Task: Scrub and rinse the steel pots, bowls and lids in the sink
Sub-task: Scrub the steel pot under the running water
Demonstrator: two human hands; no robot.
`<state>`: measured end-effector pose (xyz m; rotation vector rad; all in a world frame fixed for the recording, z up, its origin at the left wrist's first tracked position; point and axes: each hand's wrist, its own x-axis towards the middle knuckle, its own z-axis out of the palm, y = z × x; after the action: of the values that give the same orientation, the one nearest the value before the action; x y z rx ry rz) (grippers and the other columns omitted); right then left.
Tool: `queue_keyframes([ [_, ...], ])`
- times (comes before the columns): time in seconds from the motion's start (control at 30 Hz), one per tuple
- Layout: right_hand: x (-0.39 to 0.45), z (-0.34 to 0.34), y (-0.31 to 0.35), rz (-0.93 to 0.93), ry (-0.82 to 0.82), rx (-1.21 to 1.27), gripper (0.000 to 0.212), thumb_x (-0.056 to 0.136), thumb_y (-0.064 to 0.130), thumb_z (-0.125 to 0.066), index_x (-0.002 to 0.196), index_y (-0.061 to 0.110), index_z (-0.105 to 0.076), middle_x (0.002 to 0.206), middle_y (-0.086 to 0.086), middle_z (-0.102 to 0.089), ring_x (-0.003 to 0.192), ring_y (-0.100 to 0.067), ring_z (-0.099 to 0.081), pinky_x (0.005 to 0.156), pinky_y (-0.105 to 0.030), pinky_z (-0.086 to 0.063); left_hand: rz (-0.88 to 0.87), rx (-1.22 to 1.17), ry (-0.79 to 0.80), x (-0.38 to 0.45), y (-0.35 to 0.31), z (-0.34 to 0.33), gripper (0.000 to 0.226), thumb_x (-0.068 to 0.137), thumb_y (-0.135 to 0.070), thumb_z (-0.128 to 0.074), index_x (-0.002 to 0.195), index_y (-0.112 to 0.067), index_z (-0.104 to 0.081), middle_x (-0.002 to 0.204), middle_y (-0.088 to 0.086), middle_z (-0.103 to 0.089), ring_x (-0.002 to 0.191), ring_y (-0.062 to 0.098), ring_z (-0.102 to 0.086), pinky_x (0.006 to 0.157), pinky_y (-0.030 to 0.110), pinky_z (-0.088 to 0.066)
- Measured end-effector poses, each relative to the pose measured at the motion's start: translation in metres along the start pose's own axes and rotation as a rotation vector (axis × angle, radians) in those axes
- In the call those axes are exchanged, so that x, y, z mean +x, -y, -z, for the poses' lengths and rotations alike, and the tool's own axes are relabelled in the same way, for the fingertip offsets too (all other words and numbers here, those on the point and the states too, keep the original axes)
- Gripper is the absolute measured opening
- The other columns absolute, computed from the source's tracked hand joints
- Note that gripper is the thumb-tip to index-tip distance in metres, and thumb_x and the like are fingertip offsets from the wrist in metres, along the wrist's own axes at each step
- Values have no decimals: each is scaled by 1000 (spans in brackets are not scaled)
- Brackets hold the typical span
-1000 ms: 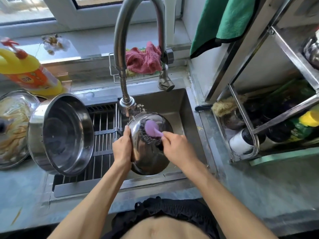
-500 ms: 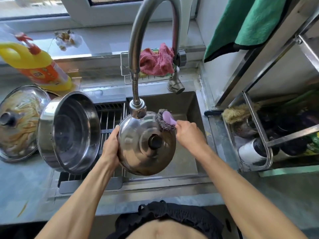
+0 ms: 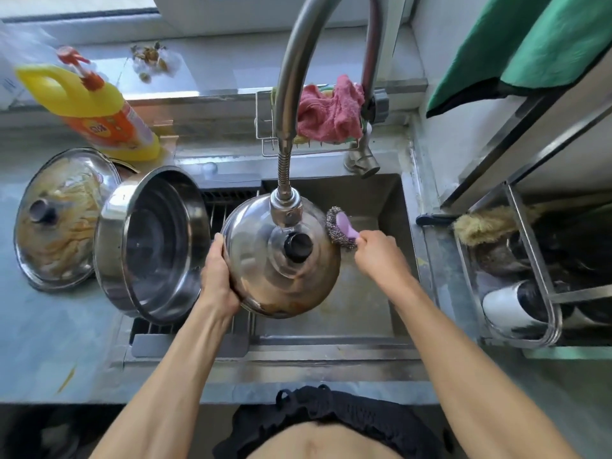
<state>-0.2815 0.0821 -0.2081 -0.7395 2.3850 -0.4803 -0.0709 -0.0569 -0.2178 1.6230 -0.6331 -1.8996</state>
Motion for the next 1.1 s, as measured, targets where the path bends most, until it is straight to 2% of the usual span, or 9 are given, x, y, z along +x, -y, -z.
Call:
queue_keyframes([
  [0.1, -16, -12, 11, 105, 27, -43, 21, 99, 25, -41, 105, 22, -61, 104, -19, -63, 99, -41, -58, 70, -38, -40, 18, -33, -46, 4, -2, 1, 65, 72, -66, -70, 119, -23, -74, 111, 6, -77, 98, 30, -75, 77, 47, -60],
  [0.17, -13, -14, 8, 84, 56, -29, 17, 97, 26, -41, 94, 22, -58, 101, -18, -64, 97, -40, -58, 69, -38, -41, 29, -53, -55, 5, -1, 3, 68, 67, -68, -72, 119, -24, -74, 112, 6, -76, 98, 31, -75, 80, 50, -60],
  [0.23, -5, -12, 2, -16, 49, -2, 18, 95, 24, -42, 93, 21, -59, 104, -18, -64, 96, -39, -60, 70, -37, -42, 33, -69, -63, -1, -1, 2, 58, 76, -65, -70, 117, -24, -75, 109, 5, -77, 97, 30, -75, 84, 52, -60],
  [0.33, -23, -24, 10, 62, 22, -46, 21, 97, 23, -42, 104, 20, -61, 100, -15, -65, 93, -38, -59, 67, -35, -40, 34, -110, -128, -2, 1, 0, 46, 85, -60, -66, 113, -25, -75, 103, 3, -78, 96, 29, -74, 86, 55, -59],
  [0.47, -22, -20, 0, 7, 43, 8, 18, 97, 25, -41, 95, 20, -58, 100, -15, -65, 82, -35, -53, 68, -37, -46, 42, -159, -140, 0, 4, -1, 43, 87, -60, -65, 109, -25, -75, 102, 2, -78, 98, 29, -73, 88, 55, -58],
  [0.63, -49, -31, 6, 113, 63, -24, 25, 100, 27, -40, 111, 24, -62, 101, -16, -66, 96, -39, -59, 69, -37, -42, 33, -181, -195, -6, 6, -11, 32, 92, -54, -63, 100, -24, -72, 102, 1, -78, 97, 26, -72, 87, 50, -59],
  [0.73, -33, -20, -5, -5, 64, 25, 22, 99, 25, -41, 104, 20, -62, 104, -17, -65, 89, -36, -56, 70, -37, -45, 19, -212, -183, -5, 8, -11, 29, 89, -53, -65, 84, -24, -68, 104, -3, -75, 102, 27, -72, 90, 52, -58],
  [0.83, -49, -25, 3, 64, 42, -2, 22, 99, 29, -40, 107, 23, -60, 103, -14, -65, 92, -38, -58, 68, -38, -43, 34, -229, -195, -7, 6, -16, 32, 86, -53, -65, 95, -24, -73, 100, -1, -78, 97, 28, -73, 89, 54, -58],
  [1.1, -73, -28, 10, 129, -13, 9, 26, 100, 33, -37, 118, 29, -56, 101, -16, -66, 96, -41, -60, 73, -42, -47, 48, -276, -278, -12, -3, -38, 34, 86, -52, -60, 69, -23, -51, 77, -4, -66, 70, 17, -65, 65, 28, -55],
])
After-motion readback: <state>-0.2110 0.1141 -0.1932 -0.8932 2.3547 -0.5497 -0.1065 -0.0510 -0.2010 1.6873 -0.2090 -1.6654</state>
